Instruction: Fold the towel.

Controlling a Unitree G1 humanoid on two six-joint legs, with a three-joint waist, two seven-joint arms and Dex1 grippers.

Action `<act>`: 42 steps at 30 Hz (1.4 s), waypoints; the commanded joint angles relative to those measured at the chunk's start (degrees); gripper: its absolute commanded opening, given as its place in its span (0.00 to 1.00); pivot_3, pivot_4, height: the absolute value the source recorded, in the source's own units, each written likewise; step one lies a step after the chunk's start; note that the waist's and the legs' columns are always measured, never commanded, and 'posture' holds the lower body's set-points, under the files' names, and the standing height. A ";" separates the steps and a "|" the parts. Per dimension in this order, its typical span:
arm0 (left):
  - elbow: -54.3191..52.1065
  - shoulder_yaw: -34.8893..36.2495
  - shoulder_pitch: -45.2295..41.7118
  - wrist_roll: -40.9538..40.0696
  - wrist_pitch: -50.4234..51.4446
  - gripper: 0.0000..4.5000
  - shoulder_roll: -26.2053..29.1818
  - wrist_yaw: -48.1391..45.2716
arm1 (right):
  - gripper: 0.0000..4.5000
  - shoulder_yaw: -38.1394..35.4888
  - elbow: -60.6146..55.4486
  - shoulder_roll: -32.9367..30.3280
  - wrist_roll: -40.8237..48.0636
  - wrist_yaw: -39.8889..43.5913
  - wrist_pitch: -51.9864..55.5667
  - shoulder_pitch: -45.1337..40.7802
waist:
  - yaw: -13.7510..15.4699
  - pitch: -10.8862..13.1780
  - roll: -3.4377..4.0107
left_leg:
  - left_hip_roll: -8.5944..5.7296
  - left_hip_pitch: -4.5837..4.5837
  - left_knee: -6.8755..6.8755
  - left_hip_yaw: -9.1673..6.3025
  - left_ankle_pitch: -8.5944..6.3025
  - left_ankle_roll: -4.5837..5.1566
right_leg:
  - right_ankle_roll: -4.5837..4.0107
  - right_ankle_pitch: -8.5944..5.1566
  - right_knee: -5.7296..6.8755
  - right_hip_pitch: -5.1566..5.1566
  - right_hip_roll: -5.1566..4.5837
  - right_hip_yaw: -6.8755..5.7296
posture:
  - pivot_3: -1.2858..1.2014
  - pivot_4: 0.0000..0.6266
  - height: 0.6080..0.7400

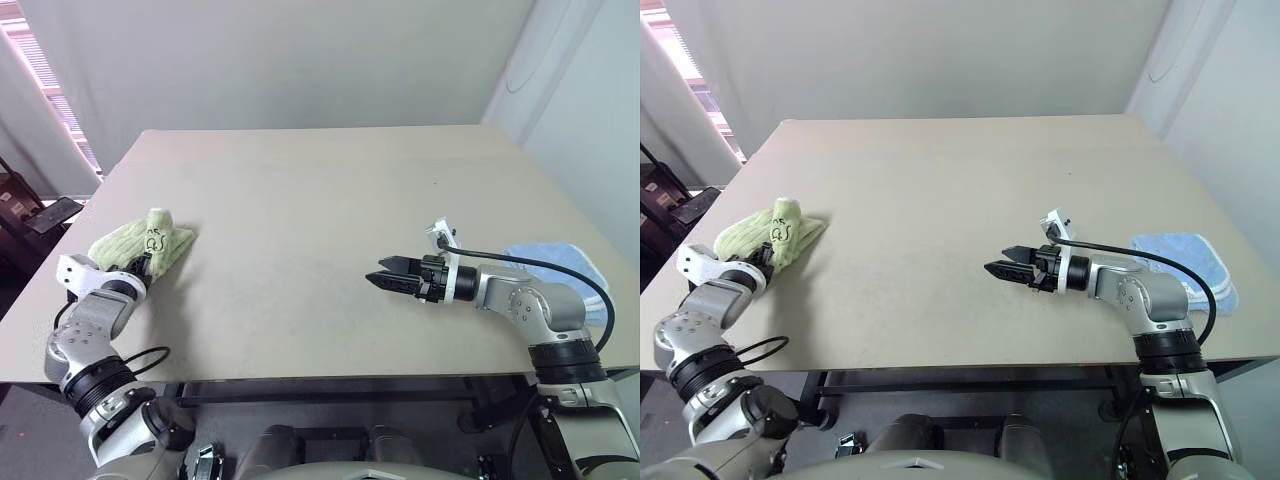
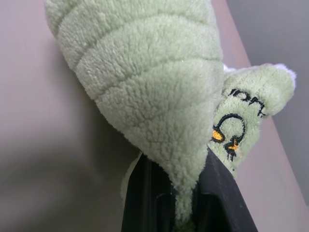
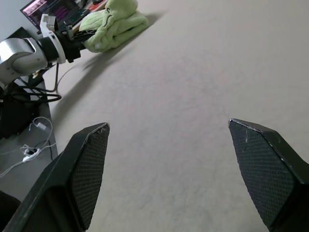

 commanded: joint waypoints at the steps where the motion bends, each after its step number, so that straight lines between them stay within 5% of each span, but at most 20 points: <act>1: -0.20 -0.31 -0.78 -0.88 -3.30 0.15 0.43 1.94 | 0.92 -1.18 -0.93 0.13 0.09 0.28 -1.32 -0.78 | -0.10 0.00 0.00 | 0.00 0.00 0.00 0.01 0.00 0.00 | 0.00 0.00 0.00 0.00 0.01 0.00 | 0.52 0.00 1.00; 12: -6.85 -5.50 3.29 -7.02 -0.06 0.99 1.79 -4.84 | 0.92 -1.57 -2.03 -0.12 -0.21 0.34 -2.34 0.44 | -0.06 -0.01 -0.02 | 0.00 0.00 0.01 0.03 0.01 0.01 | -0.02 -0.01 -0.02 0.01 0.02 0.00 | 0.52 0.00 1.00; 22: -24.16 -8.20 16.39 -8.90 -1.62 0.99 -1.03 -1.28 | 0.92 -0.47 -1.07 -0.48 -1.18 2.58 -3.95 -0.57 | -0.03 -0.02 -0.02 | 0.06 0.02 0.01 0.10 0.00 0.01 | -0.18 -0.09 -0.02 0.01 0.05 0.09 | 0.52 0.00 1.00; 26: -34.62 -14.58 25.64 -12.96 1.61 0.99 0.14 -8.64 | 0.92 -0.62 -1.22 -0.66 -1.43 3.28 -4.34 -1.06 | -0.01 -0.01 -0.02 | 0.05 0.01 -0.01 0.17 -0.01 0.01 | -0.21 -0.11 -0.05 0.00 0.02 0.14 | 0.52 0.00 1.00; 33: -37.57 -26.37 28.80 2.47 -12.55 0.99 18.60 -33.05 | 0.92 -3.59 -3.48 -0.51 -1.58 1.72 -7.85 0.18 | -0.08 -0.04 0.20 | 0.25 0.04 0.01 0.29 -0.11 -0.18 | -0.30 -0.11 -0.07 -0.04 0.28 0.10 | 0.52 0.00 1.00; 37: -30.96 -40.26 27.85 21.63 -31.42 0.99 29.62 -47.46 | 0.92 -3.21 -2.67 -3.51 -1.60 5.52 -7.94 0.88 | -0.09 -0.13 0.61 | 0.26 0.10 -0.12 0.88 -0.12 -0.15 | -0.29 -0.11 -0.21 -0.05 0.15 0.29 | 0.52 0.00 1.00; 42: -24.18 -45.74 23.44 22.40 -38.45 0.99 31.54 -59.79 | 0.92 -1.95 -3.67 -6.24 -5.00 7.32 -12.73 2.02 | -0.12 -0.10 0.61 | 0.31 -0.02 -0.24 1.10 -0.12 0.23 | -0.38 -0.04 -0.20 -0.36 0.16 0.54 | 0.52 0.00 1.00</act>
